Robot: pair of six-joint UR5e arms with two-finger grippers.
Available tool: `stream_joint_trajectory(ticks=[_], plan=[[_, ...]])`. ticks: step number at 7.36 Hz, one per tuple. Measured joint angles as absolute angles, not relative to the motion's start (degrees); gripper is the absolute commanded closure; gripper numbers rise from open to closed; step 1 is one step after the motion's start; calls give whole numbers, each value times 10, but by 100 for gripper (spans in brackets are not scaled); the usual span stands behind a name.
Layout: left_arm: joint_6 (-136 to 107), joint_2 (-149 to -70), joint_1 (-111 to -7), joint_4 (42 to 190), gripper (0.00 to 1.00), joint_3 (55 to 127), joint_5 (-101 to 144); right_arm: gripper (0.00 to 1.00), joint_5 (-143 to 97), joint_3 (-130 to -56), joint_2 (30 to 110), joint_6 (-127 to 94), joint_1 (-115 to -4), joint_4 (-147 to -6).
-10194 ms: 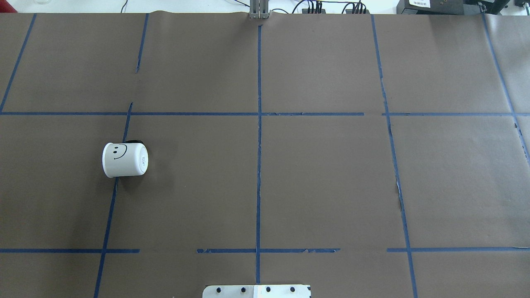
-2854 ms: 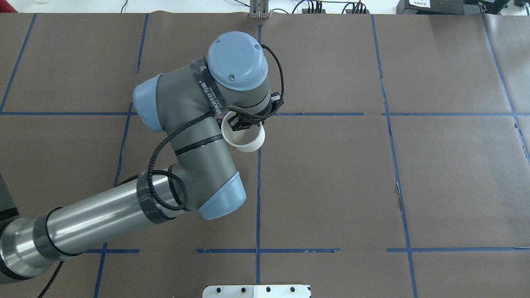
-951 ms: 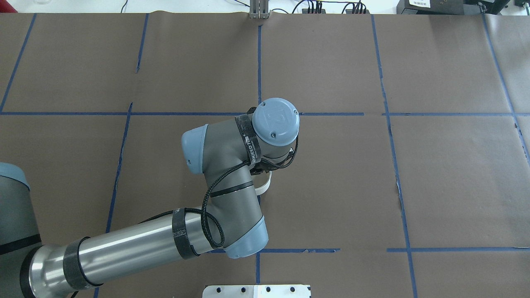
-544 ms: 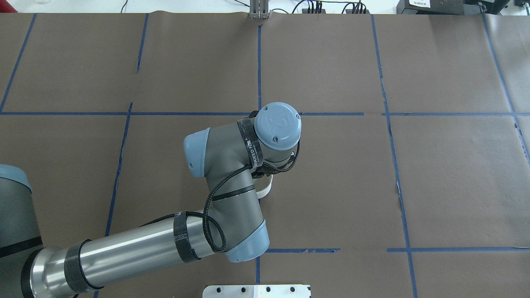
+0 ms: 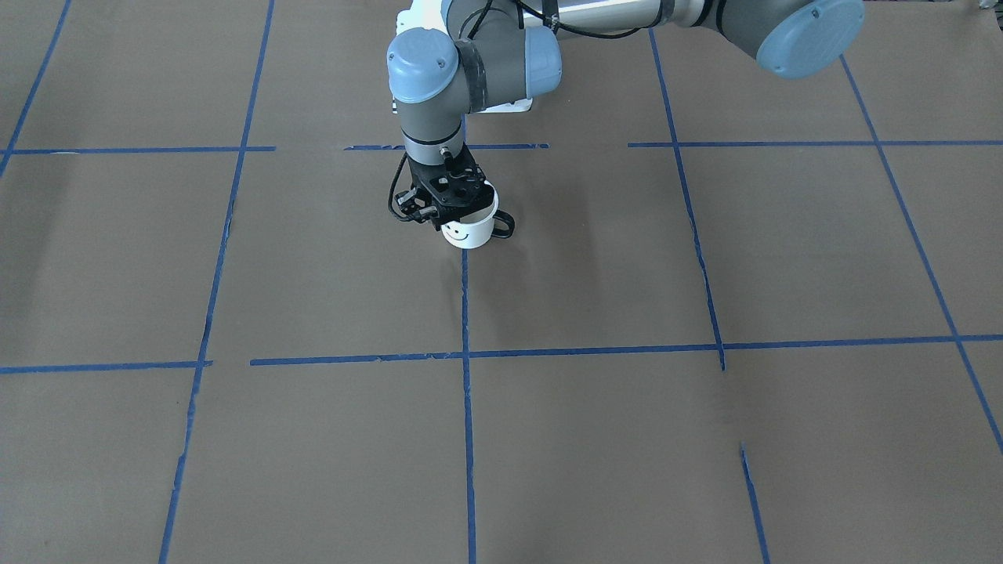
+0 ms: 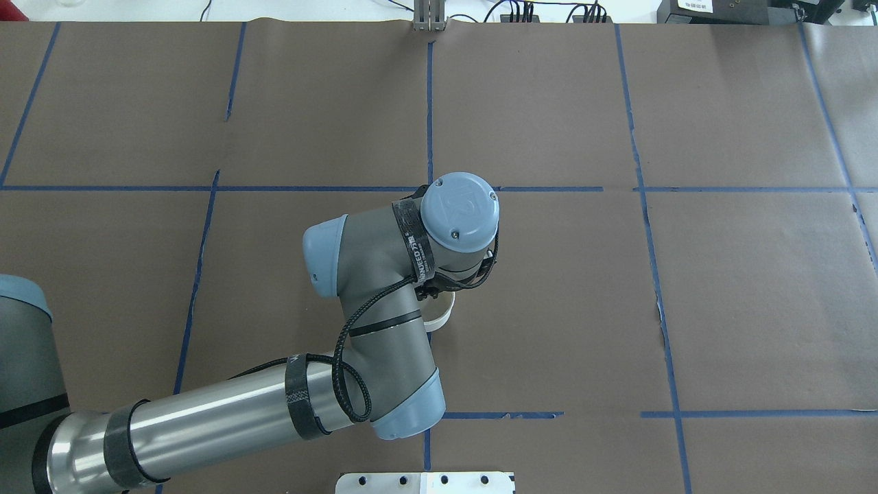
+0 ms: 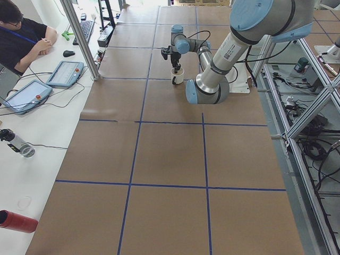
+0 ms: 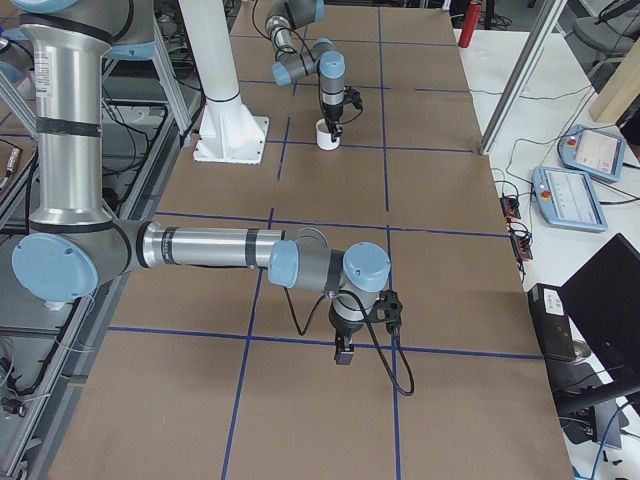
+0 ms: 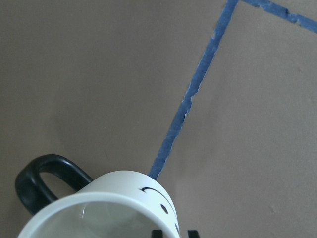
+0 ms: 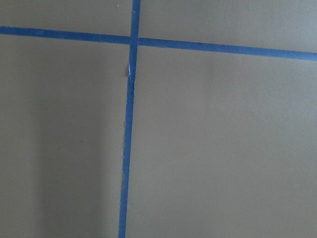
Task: Flip mug
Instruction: 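Rotate the mug upright with the left gripper and lower it onto the table, then open the left gripper and withdraw it away from the mug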
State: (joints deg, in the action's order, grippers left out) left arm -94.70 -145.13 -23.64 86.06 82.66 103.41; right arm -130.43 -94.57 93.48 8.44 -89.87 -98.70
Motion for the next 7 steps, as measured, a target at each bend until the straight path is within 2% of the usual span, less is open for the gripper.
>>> stream_joint_trajectory(ticks=[2,4,6,7], plan=[[-895,-1428,-243,848,0,897,1036,0,-1304,-946,935,84,-898,-987],[-837,-1391,-270,812,0,1003,1039,0,-1304,-946,934,84,-898,-987],[-746,-1332,-328,812,0,1096,1053,0,-1304,-946,934,84,-898,-987],[-678,-1294,-378,846,0,1116,1089,0,-1304,-946,934,84,-898,-987]])
